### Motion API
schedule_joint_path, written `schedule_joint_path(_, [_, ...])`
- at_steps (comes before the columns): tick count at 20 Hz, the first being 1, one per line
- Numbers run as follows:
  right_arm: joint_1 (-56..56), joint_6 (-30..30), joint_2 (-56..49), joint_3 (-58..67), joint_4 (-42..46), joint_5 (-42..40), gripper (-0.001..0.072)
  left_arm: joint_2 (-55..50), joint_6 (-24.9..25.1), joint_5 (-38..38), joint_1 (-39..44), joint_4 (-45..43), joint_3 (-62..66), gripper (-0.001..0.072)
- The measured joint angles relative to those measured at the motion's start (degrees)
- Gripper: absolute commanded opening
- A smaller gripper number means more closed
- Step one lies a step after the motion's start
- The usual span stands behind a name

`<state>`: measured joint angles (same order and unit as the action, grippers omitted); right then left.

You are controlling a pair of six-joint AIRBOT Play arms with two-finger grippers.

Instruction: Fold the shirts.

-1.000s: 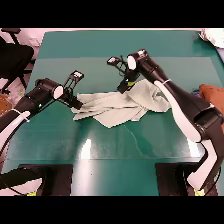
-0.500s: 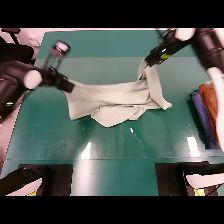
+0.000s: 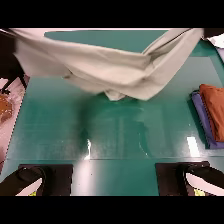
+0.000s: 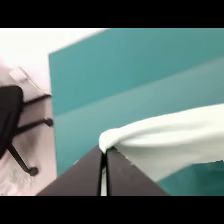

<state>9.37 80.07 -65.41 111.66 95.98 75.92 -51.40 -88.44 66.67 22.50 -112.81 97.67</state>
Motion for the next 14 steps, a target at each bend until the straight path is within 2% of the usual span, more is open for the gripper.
schedule_joint_path(7, [-9.05,0.07,11.32,0.00,-0.24,-0.68,0.0009,2.54,0.20,10.99,-0.02,-6.91,17.51,0.0024])
schedule_joint_path(14, [-11.32,0.37,16.35,-0.39,-2.54,0.11,0.0010,2.73,0.42,17.00,0.00,-7.34,22.71,0.0024])
